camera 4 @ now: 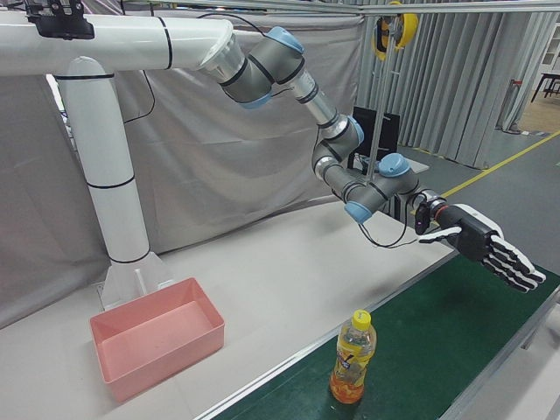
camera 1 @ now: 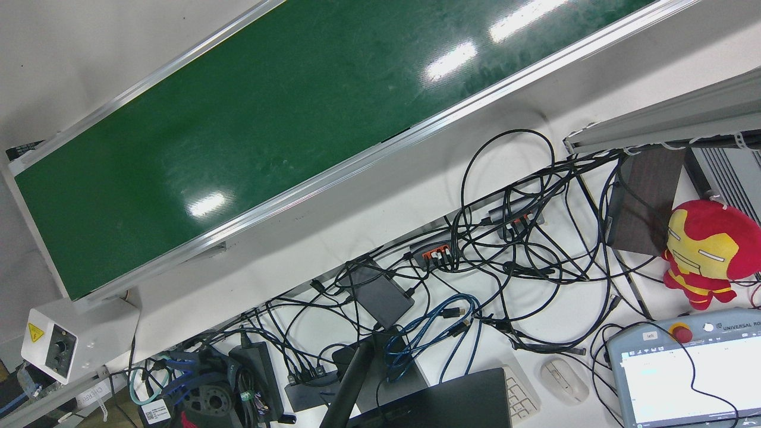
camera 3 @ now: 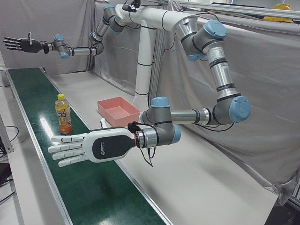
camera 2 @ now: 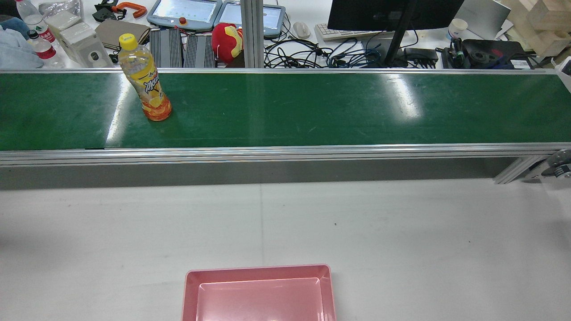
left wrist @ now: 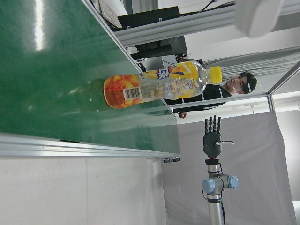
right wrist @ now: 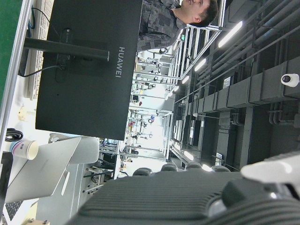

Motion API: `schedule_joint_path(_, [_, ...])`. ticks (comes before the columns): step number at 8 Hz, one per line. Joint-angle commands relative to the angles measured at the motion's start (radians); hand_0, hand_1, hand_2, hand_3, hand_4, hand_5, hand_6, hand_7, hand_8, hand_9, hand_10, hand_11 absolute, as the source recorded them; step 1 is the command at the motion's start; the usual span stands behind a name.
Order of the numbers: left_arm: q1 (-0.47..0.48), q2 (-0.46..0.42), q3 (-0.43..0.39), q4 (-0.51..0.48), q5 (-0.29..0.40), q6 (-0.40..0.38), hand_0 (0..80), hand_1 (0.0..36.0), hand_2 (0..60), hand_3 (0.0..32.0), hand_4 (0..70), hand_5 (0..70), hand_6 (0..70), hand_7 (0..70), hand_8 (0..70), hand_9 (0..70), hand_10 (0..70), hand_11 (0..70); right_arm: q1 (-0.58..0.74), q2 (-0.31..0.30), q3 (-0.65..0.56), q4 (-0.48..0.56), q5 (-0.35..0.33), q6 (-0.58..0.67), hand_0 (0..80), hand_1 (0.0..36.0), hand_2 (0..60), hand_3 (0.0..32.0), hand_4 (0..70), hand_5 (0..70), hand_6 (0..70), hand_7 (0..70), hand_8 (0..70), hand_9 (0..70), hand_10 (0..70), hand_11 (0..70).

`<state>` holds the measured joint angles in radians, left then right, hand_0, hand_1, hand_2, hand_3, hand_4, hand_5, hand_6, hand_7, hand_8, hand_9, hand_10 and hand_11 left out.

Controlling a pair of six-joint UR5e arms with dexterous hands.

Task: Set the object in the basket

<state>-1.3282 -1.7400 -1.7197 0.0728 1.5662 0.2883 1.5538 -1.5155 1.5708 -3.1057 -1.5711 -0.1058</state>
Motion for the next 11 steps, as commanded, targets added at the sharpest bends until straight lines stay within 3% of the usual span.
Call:
schedule_joint_path(1, [0.066, -0.007, -0.009, -0.008, 0.0, 0.0, 65.0, 7.8, 0.0, 2.2, 0.0, 15.9, 0.0, 0.0, 3.7, 4.1, 0.0, 0.0, 0.0, 0.0, 0.0, -0.001, 0.0, 0.0, 0.0, 0.0, 0.0, 0.0, 0.0, 0.0, 0.0, 0.0, 0.0, 0.0, 0.0, 0.0])
schedule_joint_path(2, [0.119, -0.01, -0.012, -0.01, -0.009, 0.0, 67.7, 8.3, 0.0, 2.8, 0.0, 15.9, 0.0, 0.0, 4.6, 5.4, 0.0, 0.0, 0.0, 0.0, 0.0, -0.001, 0.0, 0.0, 0.0, 0.0, 0.0, 0.0, 0.0, 0.0, 0.0, 0.0, 0.0, 0.0, 0.0, 0.0])
schedule_joint_path(3, [0.153, -0.012, -0.014, -0.013, -0.012, -0.001, 80.0, 10.1, 0.0, 1.0, 0.0, 16.9, 0.0, 0.0, 4.9, 5.7, 0.0, 0.0, 0.0, 0.0, 0.0, -0.001, 0.0, 0.0, 0.0, 0.0, 0.0, 0.0, 0.0, 0.0, 0.0, 0.0, 0.0, 0.0, 0.0, 0.0])
schedule_joint_path(5, [0.172, -0.055, -0.014, -0.013, -0.023, -0.004, 80.0, 10.9, 0.0, 1.4, 0.0, 17.4, 0.0, 0.0, 6.3, 7.6, 0.0, 2.4, 0.0, 0.0, 0.0, 0.001, 0.0, 0.0, 0.0, 0.0, 0.0, 0.0, 0.0, 0.0, 0.0, 0.0, 0.0, 0.0, 0.0, 0.0])
schedule_joint_path(8, [0.335, -0.081, -0.014, 0.021, -0.283, -0.081, 80.0, 12.0, 0.0, 0.6, 0.0, 18.0, 0.0, 0.0, 4.7, 5.6, 0.0, 2.4, 0.0, 0.0, 0.0, -0.001, 0.0, 0.0, 0.0, 0.0, 0.0, 0.0, 0.0, 0.0, 0.0, 0.0, 0.0, 0.0, 0.0, 0.0])
schedule_joint_path(10, [0.345, -0.096, -0.018, 0.086, -0.288, -0.069, 80.0, 16.9, 0.0, 0.0, 2.2, 19.4, 0.0, 0.0, 4.3, 4.9, 0.0, 1.3, 0.0, 0.0, 0.0, 0.001, 0.0, 0.0, 0.0, 0.0, 0.0, 0.0, 0.0, 0.0, 0.0, 0.0, 0.0, 0.0, 0.0, 0.0])
schedule_joint_path(11, [0.36, -0.127, -0.021, 0.128, -0.288, -0.052, 80.0, 16.6, 0.0, 0.2, 2.2, 18.9, 0.0, 0.0, 4.3, 4.9, 0.0, 1.3, -0.001, 0.0, 0.0, -0.001, 0.0, 0.0, 0.0, 0.0, 0.0, 0.0, 0.0, 0.0, 0.0, 0.0, 0.0, 0.0, 0.0, 0.0])
